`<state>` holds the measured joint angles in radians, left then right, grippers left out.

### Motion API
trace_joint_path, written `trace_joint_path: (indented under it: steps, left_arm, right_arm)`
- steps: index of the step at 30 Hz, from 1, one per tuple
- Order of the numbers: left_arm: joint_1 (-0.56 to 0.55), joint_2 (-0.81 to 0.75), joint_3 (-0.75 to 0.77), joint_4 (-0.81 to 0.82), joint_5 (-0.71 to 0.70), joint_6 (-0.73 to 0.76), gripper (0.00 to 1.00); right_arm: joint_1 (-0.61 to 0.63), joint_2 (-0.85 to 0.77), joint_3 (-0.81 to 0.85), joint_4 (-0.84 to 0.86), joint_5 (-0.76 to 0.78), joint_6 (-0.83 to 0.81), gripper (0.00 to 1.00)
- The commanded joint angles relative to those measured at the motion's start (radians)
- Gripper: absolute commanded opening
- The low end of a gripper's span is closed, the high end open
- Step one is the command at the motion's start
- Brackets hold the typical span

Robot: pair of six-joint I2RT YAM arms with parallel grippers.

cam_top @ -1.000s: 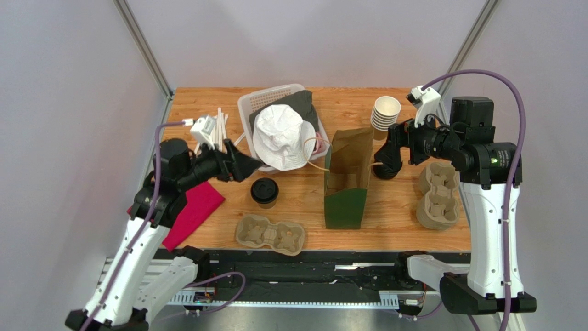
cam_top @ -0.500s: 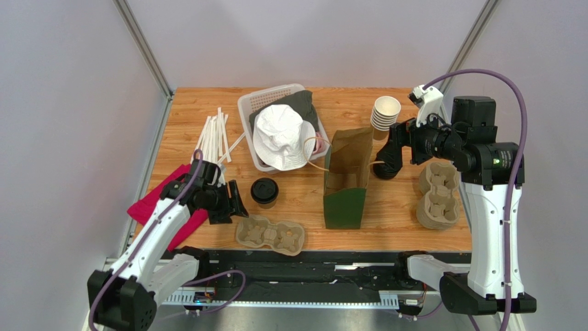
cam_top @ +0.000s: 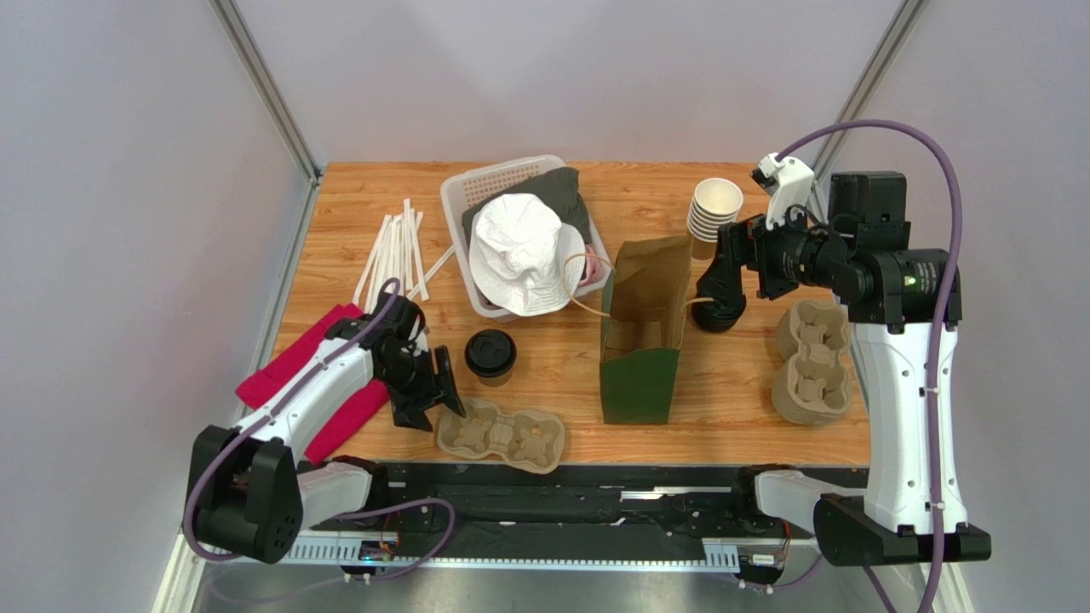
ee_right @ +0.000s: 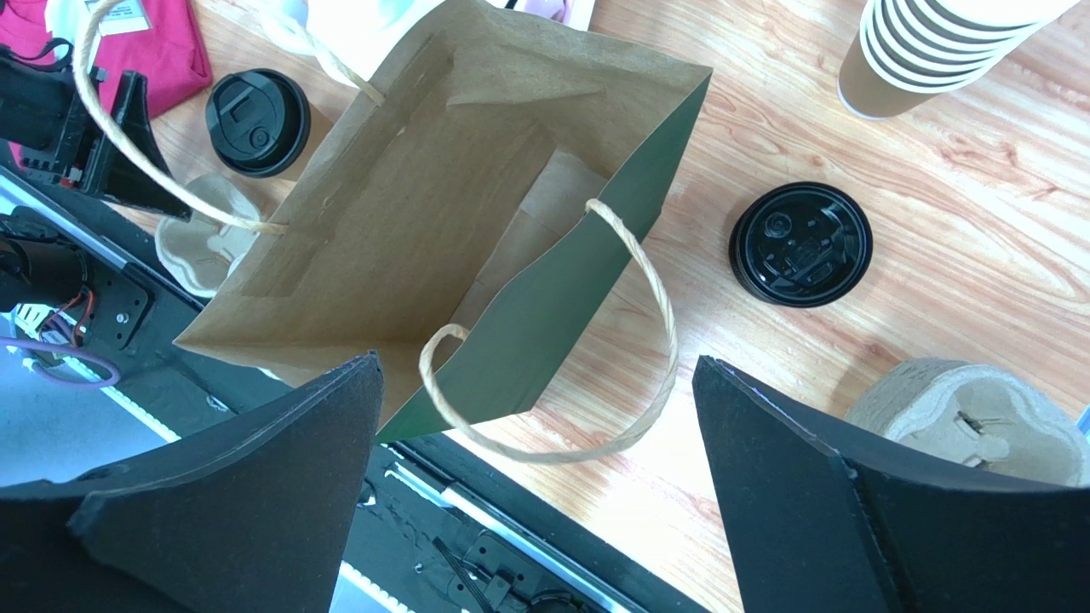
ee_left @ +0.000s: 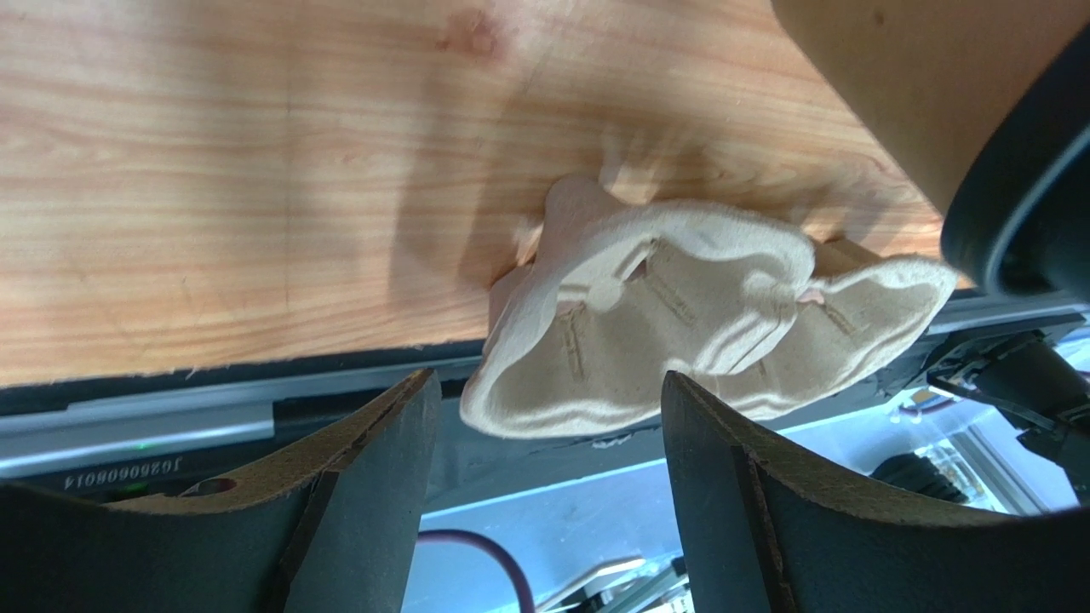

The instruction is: Pack the takeout coffee

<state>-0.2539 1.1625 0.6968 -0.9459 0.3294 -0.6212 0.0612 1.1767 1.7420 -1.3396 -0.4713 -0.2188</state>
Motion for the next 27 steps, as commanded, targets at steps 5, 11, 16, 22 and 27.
trace_joint_path:
  steps: [5, 11, 16, 22, 27]
  left_arm:
    - [-0.002, 0.048, 0.009, 0.084, 0.019, 0.014, 0.69]
    - [-0.030, 0.081, 0.013, 0.125, -0.015, 0.028, 0.59]
    - [-0.057, 0.106, 0.006, 0.150, -0.021, 0.029, 0.46]
    - [-0.070, 0.054, 0.029, 0.105, 0.000, 0.051, 0.10]
    - [-0.087, -0.113, 0.138, 0.001, 0.039, 0.147, 0.00]
  right_arm:
    - [-0.014, 0.034, 0.063, 0.002, -0.001, -0.008, 0.98]
    - [-0.017, 0.037, 0.085, -0.001, -0.023, -0.011, 0.98]
    - [-0.017, 0.031, 0.114, -0.021, -0.015, -0.031, 0.98]
    - [-0.017, 0.018, 0.123, -0.029, -0.009, -0.033, 0.98]
    - [-0.018, -0.006, 0.123, -0.017, -0.053, -0.027, 0.98]
